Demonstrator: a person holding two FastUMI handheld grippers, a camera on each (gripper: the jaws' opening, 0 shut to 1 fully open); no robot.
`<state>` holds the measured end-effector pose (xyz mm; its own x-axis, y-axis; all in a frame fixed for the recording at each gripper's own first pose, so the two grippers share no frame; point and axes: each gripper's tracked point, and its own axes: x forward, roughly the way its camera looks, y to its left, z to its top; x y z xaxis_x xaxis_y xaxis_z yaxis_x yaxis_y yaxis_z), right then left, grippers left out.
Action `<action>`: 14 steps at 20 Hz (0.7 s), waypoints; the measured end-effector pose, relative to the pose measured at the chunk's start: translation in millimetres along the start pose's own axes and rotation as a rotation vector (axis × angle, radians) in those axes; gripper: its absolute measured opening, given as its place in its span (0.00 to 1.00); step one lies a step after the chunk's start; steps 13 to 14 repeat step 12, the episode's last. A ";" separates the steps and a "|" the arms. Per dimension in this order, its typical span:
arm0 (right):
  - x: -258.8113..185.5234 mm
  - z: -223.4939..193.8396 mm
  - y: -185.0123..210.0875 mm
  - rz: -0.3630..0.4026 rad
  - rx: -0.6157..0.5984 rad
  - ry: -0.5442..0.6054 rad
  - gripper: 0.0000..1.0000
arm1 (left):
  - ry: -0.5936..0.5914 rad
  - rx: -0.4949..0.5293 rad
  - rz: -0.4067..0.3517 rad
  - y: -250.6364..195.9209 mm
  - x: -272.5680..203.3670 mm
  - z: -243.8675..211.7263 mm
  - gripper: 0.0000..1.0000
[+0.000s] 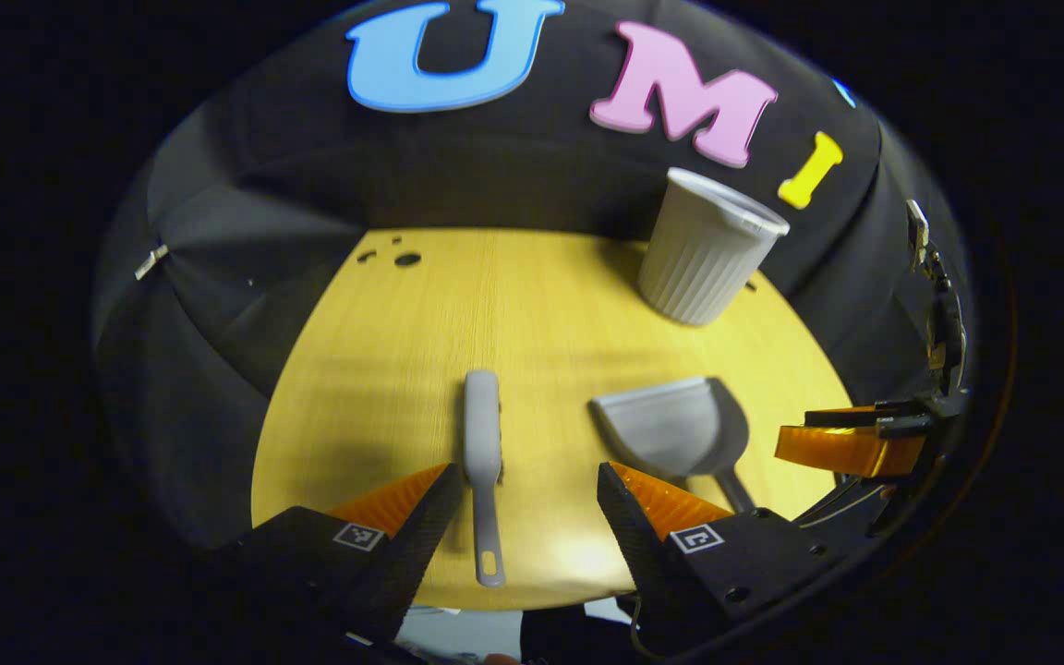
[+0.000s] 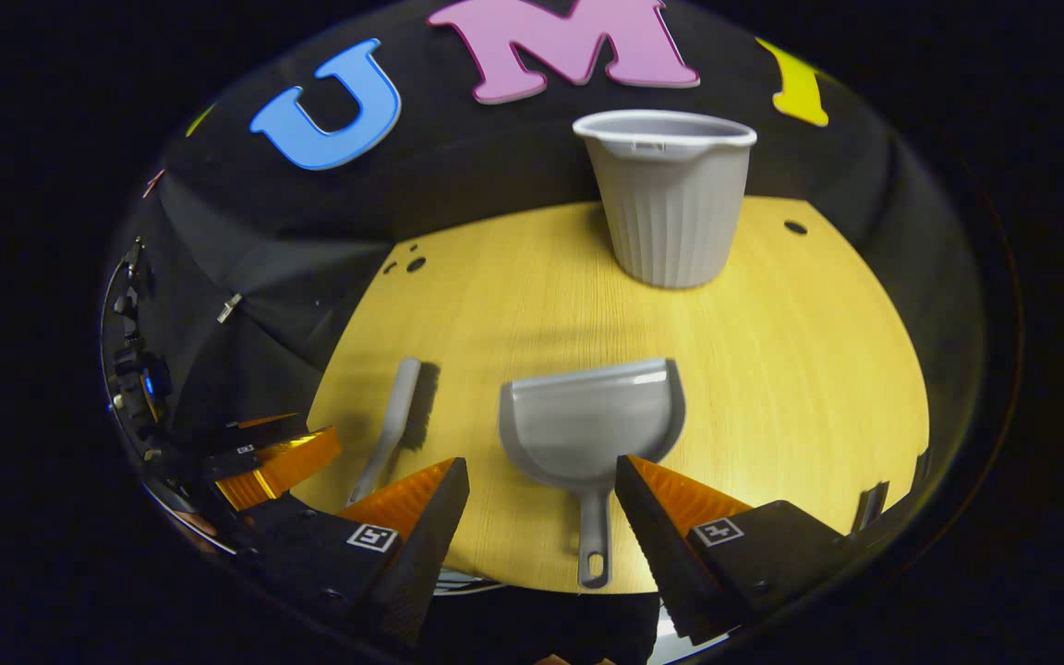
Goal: Pick up the small broom and dustpan from the desktop, sweep the trash into the dustpan with the broom, and then empty the trash into the garbage bin.
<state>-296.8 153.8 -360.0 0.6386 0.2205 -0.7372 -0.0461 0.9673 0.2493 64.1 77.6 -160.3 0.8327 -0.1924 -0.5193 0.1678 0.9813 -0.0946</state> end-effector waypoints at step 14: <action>-119.6 107.1 32.7 -0.127 -0.227 -0.750 0.98 | -0.727 0.097 0.011 -51.5 -134.3 128.3 0.95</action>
